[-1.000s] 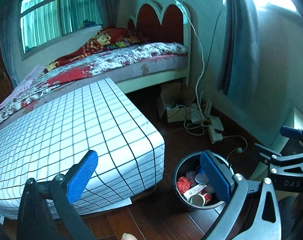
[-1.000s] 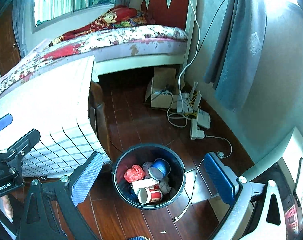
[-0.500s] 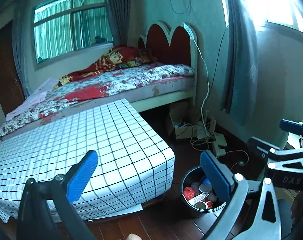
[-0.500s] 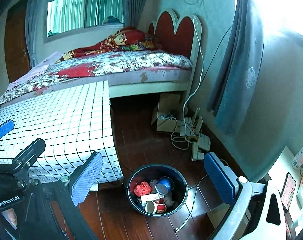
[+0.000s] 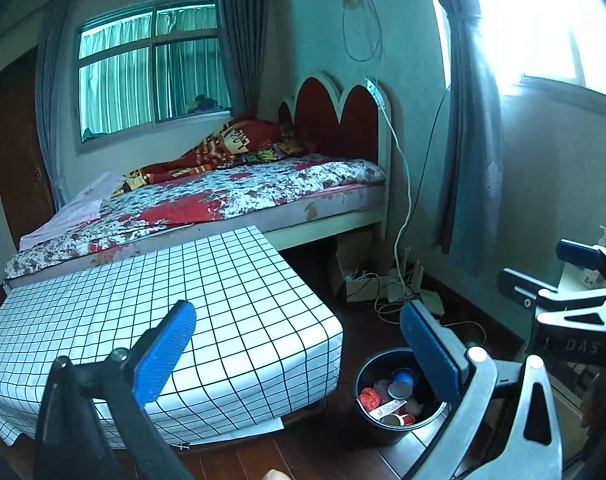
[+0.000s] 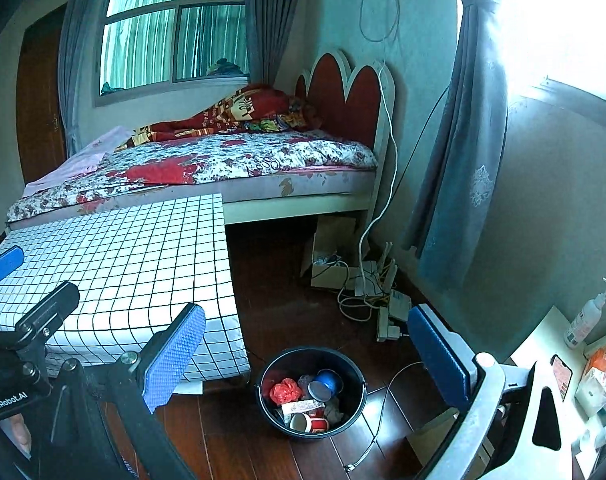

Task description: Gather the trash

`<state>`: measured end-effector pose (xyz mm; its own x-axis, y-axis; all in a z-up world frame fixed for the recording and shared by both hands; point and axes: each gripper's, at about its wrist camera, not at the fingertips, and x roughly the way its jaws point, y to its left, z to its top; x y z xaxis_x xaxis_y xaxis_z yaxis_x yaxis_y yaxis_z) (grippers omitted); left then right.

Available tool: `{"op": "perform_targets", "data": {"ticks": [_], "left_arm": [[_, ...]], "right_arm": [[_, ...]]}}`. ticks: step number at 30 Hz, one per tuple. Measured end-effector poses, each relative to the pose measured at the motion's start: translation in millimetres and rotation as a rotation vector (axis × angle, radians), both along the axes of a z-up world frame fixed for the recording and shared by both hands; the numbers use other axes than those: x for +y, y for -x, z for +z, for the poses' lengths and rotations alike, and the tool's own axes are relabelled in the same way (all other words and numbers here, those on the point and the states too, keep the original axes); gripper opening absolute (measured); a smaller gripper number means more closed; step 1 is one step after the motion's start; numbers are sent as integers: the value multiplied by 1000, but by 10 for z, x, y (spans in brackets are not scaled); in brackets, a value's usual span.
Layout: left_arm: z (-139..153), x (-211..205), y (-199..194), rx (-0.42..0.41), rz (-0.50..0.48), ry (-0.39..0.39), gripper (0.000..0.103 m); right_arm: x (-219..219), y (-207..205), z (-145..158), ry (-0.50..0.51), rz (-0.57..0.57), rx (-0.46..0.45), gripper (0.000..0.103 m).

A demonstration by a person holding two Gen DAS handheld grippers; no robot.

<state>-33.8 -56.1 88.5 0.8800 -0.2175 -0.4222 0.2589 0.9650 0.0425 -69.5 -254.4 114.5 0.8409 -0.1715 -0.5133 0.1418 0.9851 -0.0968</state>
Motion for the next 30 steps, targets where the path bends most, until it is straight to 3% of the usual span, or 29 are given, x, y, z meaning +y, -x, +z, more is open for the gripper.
{"op": "perform_targets", "data": {"ticks": [30], "left_arm": [[-31, -136, 125, -16, -10, -39, 102]], "right_arm": [[-239, 156, -31, -33, -31, -1, 102]]}}
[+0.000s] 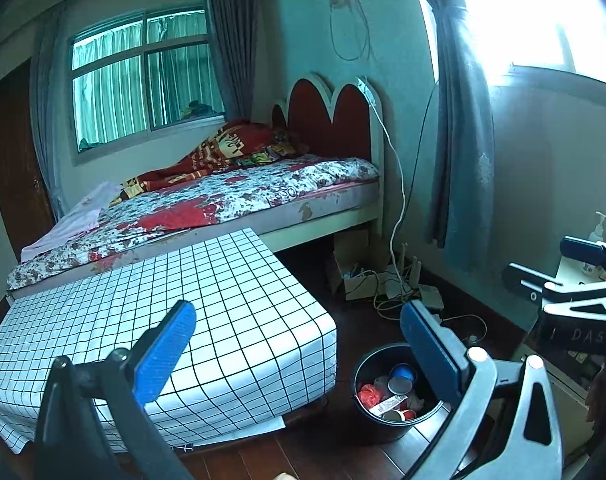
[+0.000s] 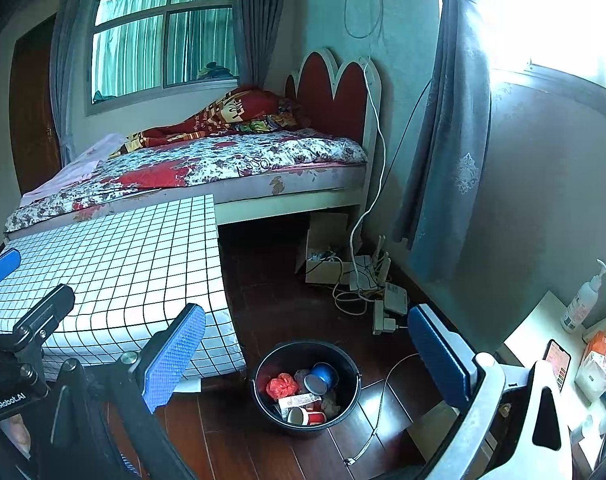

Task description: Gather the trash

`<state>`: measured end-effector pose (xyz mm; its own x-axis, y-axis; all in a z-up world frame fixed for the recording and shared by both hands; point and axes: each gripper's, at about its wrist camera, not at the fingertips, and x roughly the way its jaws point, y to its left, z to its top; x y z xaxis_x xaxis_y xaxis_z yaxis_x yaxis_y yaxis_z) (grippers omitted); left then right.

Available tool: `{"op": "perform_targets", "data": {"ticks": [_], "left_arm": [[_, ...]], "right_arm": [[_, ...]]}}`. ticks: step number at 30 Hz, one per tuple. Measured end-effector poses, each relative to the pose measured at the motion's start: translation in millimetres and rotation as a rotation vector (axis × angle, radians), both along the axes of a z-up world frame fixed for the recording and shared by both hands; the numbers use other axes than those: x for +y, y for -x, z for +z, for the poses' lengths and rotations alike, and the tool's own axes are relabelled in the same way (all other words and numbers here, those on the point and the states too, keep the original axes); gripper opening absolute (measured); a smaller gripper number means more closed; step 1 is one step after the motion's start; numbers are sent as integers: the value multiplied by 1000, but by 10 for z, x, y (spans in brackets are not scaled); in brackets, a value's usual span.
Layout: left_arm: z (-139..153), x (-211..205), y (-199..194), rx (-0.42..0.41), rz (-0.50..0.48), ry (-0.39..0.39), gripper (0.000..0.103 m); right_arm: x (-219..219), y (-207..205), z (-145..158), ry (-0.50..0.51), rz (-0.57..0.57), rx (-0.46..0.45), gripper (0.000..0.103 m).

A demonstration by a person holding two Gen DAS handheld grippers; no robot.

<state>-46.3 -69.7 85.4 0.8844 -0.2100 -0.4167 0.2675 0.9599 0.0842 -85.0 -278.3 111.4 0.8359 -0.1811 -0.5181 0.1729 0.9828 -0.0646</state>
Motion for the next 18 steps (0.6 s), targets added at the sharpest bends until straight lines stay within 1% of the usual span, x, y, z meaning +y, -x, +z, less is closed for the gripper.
{"op": "perform_targets", "data": {"ticks": [18], "left_arm": [[-8, 44, -8, 8, -1, 2, 102]], "right_arm": [[14, -2, -45, -3, 9, 9, 102]]}}
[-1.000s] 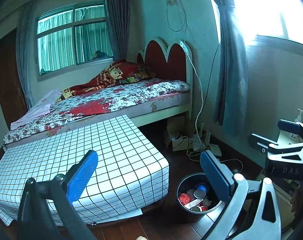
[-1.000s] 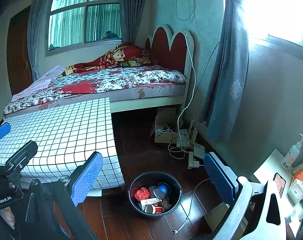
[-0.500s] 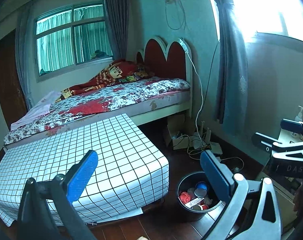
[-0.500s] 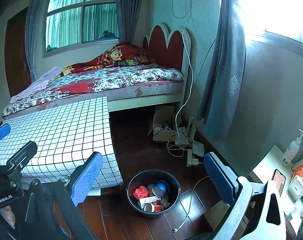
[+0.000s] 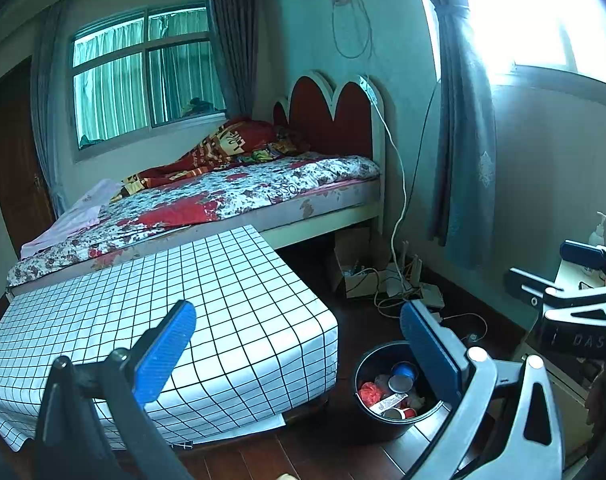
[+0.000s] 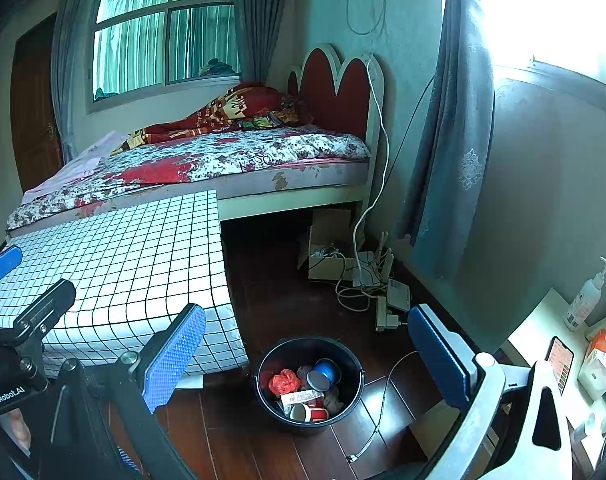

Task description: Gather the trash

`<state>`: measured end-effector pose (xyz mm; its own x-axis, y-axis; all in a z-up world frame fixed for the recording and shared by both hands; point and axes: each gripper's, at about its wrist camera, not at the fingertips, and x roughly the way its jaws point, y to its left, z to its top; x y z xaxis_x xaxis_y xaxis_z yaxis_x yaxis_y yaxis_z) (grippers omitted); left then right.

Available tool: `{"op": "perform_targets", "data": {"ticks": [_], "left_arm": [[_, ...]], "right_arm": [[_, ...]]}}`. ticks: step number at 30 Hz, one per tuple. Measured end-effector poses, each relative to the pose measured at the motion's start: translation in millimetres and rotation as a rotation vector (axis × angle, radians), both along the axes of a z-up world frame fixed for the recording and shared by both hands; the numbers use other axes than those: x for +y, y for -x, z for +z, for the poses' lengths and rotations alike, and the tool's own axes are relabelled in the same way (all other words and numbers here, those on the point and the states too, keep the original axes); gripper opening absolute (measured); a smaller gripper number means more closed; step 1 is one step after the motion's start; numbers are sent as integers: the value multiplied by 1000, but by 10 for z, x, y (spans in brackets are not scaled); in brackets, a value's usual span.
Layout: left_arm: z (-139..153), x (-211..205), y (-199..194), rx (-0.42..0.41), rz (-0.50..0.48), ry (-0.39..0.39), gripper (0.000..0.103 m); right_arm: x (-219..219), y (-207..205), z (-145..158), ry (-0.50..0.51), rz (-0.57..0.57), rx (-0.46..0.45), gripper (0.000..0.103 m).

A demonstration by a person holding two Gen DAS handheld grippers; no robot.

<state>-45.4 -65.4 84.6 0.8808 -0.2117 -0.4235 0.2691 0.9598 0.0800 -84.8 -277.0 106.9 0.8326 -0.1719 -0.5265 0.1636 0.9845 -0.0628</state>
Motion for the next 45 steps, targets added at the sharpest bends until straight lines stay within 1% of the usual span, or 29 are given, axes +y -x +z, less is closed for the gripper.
{"op": "perform_targets", "data": {"ticks": [32, 45], "left_arm": [[-31, -57, 27, 1, -6, -5, 102], [-35, -52, 29, -13, -13, -14, 102]], "right_arm": [[7, 5, -31, 0, -1, 1, 102], [13, 9, -34, 0, -2, 3, 102]]}}
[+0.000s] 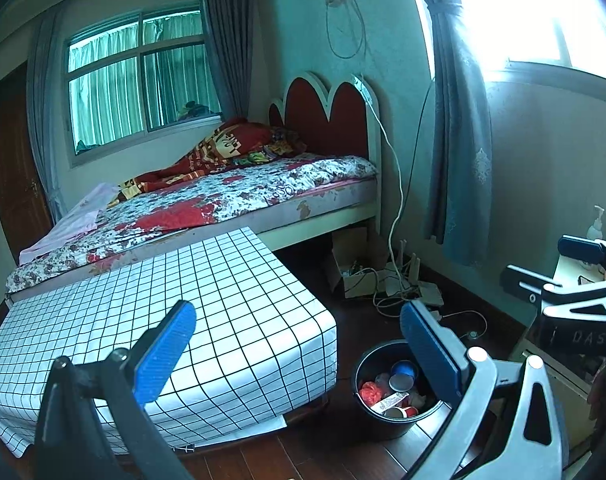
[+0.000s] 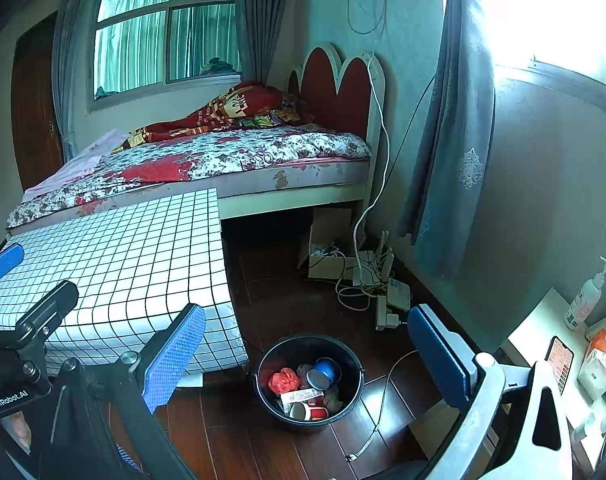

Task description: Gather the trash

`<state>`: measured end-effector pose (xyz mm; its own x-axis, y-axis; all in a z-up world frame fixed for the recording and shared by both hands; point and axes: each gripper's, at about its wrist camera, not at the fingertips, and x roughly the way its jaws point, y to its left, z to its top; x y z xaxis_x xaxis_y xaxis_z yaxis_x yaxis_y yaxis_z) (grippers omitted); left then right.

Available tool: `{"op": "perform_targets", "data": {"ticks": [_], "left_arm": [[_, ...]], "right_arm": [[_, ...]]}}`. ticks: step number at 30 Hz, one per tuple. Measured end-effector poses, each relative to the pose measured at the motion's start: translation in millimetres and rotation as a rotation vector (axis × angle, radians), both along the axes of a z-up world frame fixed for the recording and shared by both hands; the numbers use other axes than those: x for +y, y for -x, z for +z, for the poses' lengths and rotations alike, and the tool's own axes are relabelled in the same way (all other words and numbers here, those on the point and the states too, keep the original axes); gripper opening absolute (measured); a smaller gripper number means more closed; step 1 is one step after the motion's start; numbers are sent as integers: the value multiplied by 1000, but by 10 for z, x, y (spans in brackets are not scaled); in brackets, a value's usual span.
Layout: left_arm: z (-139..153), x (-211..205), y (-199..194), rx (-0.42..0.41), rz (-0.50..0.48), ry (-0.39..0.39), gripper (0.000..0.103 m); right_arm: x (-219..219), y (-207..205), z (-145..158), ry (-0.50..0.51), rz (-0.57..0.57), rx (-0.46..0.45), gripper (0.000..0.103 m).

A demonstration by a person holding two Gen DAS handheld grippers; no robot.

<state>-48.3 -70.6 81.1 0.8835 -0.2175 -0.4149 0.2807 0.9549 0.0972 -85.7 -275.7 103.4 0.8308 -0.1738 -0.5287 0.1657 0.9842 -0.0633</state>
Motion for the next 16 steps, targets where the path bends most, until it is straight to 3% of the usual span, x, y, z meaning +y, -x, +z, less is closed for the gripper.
{"op": "perform_targets", "data": {"ticks": [16], "left_arm": [[-9, -12, -9, 15, -61, -6, 102]], "right_arm": [[-42, -3, -29, -1, -3, 8, 102]]}}
